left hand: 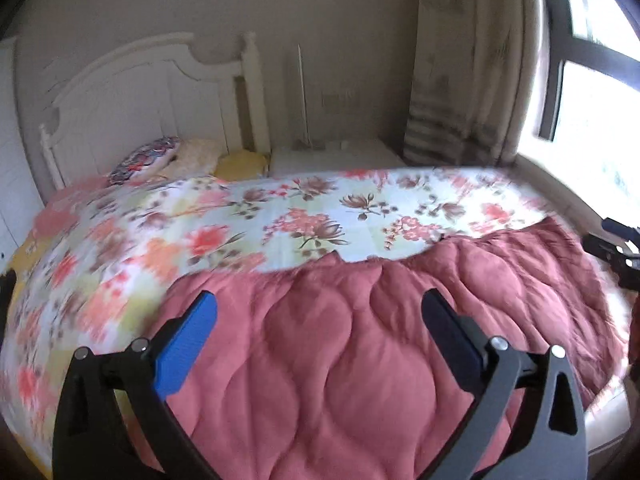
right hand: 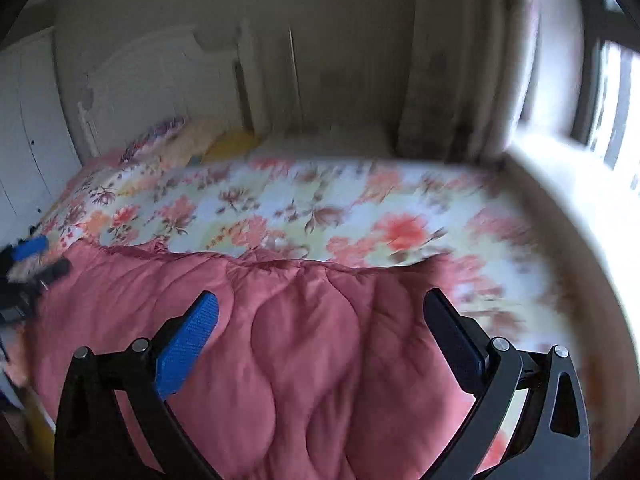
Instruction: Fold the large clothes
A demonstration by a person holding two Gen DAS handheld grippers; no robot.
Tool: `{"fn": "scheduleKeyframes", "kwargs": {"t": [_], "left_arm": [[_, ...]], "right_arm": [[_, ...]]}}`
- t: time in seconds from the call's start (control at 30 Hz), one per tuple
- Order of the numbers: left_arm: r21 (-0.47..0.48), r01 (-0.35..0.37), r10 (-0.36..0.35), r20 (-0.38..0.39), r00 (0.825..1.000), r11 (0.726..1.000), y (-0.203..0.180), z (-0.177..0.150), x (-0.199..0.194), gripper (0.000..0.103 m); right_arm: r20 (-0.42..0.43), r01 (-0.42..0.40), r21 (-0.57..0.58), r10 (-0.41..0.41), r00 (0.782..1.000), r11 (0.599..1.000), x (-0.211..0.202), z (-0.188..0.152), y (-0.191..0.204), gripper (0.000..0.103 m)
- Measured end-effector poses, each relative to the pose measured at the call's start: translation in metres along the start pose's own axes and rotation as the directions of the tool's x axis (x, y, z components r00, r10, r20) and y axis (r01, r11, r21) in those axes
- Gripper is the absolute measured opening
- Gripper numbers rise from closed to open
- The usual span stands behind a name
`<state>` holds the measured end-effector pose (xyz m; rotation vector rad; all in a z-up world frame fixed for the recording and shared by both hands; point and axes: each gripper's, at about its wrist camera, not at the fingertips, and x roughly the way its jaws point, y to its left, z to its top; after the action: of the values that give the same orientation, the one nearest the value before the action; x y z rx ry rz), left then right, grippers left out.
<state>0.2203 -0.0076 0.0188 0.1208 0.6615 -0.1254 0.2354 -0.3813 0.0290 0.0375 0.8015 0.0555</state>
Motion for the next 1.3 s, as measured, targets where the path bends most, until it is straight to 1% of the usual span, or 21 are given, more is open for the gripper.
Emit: {"fn": "scheduleKeyframes", "kwargs": {"t": [0.03,0.07,0.1,0.13,0.17,0.2,0.23,0.27,0.43,0.53,0.63,0.73,0.8,0.83,0.9,0.93,0.97,1.1,1.2,1.27,1.3], "left_arm": [[0.018,-0.013,0.013,-0.027,1.000,1.000,-0.007,0.005,0.020,0.101],[0.034,-0.013,0.015,-0.053,0.999,0.999,-0.011,0.006,0.035,0.101],[0.049,-0.010,0.014,-0.086,0.996,0.999,-0.015,0.004,0.051,0.101],[0.056,-0.012,0.018,-0.110,0.994,0.998,-0.015,0.000,0.063,0.101],[0.065,-0.023,0.032,-0.147,0.989,0.998,-0.016,-0.011,0.081,0.101],[0.059,-0.014,0.024,-0.178,0.984,0.998,-0.014,-0.021,0.095,0.101],[0.007,0.029,-0.027,-0.186,0.982,1.000,-0.006,-0.030,0.104,0.101],[-0.027,0.042,-0.046,-0.181,0.982,0.999,0.000,-0.031,0.104,0.101],[-0.021,0.031,-0.034,-0.182,0.983,0.999,0.002,-0.033,0.105,0.101],[-0.021,0.032,-0.035,-0.183,0.982,0.999,0.000,-0.032,0.106,0.101],[-0.022,0.031,-0.034,-0.186,0.982,0.999,0.000,-0.033,0.106,0.101],[-0.021,0.031,-0.034,-0.185,0.982,0.999,0.001,-0.032,0.105,0.101],[-0.022,0.032,-0.036,-0.186,0.982,0.999,0.001,-0.032,0.106,0.101],[-0.022,0.033,-0.037,-0.186,0.982,0.999,0.001,-0.032,0.106,0.101],[-0.022,0.031,-0.035,-0.186,0.982,0.999,0.001,-0.032,0.106,0.101],[-0.022,0.031,-0.035,-0.185,0.982,0.999,0.001,-0.033,0.106,0.101],[-0.022,0.031,-0.035,-0.185,0.982,0.999,0.001,-0.033,0.106,0.101],[-0.022,0.028,-0.032,-0.185,0.982,0.999,0.000,-0.033,0.107,0.101],[-0.022,0.030,-0.033,-0.190,0.981,0.999,0.001,-0.032,0.108,0.101],[-0.022,0.029,-0.033,-0.190,0.981,0.999,0.001,-0.032,0.108,0.101],[-0.023,0.030,-0.033,-0.190,0.981,0.999,0.001,-0.032,0.108,0.101]], "right_arm": [[-0.044,0.055,-0.006,-0.055,0.997,0.998,0.021,-0.002,-0.005,0.098],[-0.134,0.079,0.014,-0.077,0.988,0.997,0.050,-0.013,-0.017,0.098],[-0.170,0.024,0.075,-0.010,0.985,0.997,0.062,-0.022,-0.031,0.099],[-0.153,-0.039,0.158,0.063,0.986,0.987,0.063,-0.027,-0.044,0.099],[-0.129,-0.057,0.197,0.084,0.988,0.979,0.058,-0.028,-0.051,0.098],[-0.120,-0.061,0.208,0.087,0.989,0.976,0.056,-0.028,-0.053,0.098],[-0.126,-0.064,0.204,0.091,0.988,0.977,0.058,-0.029,-0.053,0.098],[-0.128,-0.062,0.202,0.089,0.988,0.977,0.059,-0.030,-0.051,0.099],[-0.120,-0.043,0.205,0.068,0.990,0.978,0.053,-0.031,-0.052,0.098],[-0.088,0.022,0.273,0.002,0.996,0.962,0.041,-0.024,-0.067,0.098],[0.021,0.074,0.337,-0.086,0.996,0.939,0.014,-0.020,-0.079,0.098],[0.128,0.072,0.287,-0.112,0.985,0.955,-0.010,-0.016,-0.066,0.098],[0.150,0.072,0.215,-0.106,0.983,0.974,-0.012,-0.015,-0.050,0.098],[0.136,0.082,0.175,-0.106,0.985,0.981,-0.008,-0.015,-0.042,0.098],[0.017,0.102,0.077,-0.103,0.994,0.992,0.021,-0.019,-0.025,0.098],[-0.096,0.098,0.039,-0.094,0.991,0.994,0.046,-0.023,-0.020,0.098],[-0.167,0.076,0.042,-0.068,0.984,0.996,0.062,-0.026,-0.021,0.099],[-0.187,0.025,0.145,0.003,0.982,0.989,0.067,-0.022,-0.040,0.099],[-0.127,0.081,0.226,-0.054,0.990,0.971,0.029,-0.028,-0.055,0.098],[-0.007,-0.004,0.270,0.006,1.000,0.963,-0.018,-0.044,-0.059,0.098],[0.094,-0.109,0.284,0.085,0.992,0.953,-0.056,-0.063,-0.062,0.098]]}}
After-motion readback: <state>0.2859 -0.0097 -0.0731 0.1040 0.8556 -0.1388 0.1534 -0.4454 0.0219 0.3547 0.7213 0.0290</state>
